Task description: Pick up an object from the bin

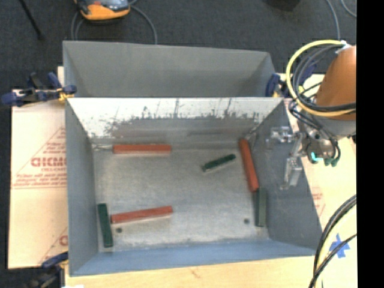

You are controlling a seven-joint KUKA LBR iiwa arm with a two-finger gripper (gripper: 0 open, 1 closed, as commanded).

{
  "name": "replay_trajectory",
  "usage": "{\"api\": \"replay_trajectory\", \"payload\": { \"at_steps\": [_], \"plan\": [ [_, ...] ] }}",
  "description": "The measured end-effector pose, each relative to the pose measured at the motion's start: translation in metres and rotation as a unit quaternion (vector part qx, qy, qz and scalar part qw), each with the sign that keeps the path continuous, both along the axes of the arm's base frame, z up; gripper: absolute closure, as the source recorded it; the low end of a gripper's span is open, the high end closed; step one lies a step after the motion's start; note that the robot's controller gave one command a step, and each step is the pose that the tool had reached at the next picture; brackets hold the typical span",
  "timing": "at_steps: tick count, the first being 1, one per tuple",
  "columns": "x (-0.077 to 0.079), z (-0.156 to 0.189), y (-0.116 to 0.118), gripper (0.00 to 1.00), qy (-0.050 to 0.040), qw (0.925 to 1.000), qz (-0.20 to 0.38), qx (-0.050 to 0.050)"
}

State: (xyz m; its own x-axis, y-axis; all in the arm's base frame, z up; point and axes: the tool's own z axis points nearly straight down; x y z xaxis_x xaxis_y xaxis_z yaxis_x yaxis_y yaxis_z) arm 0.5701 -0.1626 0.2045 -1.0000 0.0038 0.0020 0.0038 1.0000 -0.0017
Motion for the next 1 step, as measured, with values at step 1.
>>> {"api": "replay_trajectory", "payload": {
  "at_steps": [1],
  "plan": [
    [0.0018,0.0035,0.0005,0.00,-0.0034,1.0000,0.002,-0.001]
  ]
}}
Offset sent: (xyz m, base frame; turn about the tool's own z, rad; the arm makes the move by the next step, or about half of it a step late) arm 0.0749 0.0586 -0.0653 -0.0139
